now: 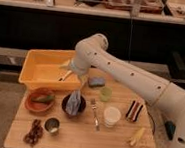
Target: Place eraser in table surface
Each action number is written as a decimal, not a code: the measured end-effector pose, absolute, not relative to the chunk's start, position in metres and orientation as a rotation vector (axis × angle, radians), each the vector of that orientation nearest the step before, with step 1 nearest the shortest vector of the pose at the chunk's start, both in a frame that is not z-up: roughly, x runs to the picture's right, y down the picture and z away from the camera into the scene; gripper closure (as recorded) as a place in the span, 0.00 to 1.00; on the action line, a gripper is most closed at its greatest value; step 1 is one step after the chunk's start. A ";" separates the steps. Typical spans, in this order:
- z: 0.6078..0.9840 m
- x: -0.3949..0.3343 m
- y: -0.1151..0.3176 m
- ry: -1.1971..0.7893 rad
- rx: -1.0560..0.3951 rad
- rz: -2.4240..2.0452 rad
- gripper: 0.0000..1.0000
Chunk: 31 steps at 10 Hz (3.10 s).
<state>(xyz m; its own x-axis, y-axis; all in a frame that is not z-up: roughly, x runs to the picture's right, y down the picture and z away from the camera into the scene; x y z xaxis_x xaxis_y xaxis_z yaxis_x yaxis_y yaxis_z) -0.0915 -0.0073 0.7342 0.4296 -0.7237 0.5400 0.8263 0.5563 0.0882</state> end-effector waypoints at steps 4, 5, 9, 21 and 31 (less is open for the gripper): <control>0.734 -0.092 -0.007 -0.569 -0.201 -0.975 0.20; 0.734 -0.092 -0.007 -0.569 -0.201 -0.975 0.20; 0.734 -0.092 -0.007 -0.569 -0.201 -0.975 0.20; 0.734 -0.092 -0.007 -0.569 -0.201 -0.975 0.20; 0.768 0.074 -0.008 -0.475 -0.229 -0.878 0.20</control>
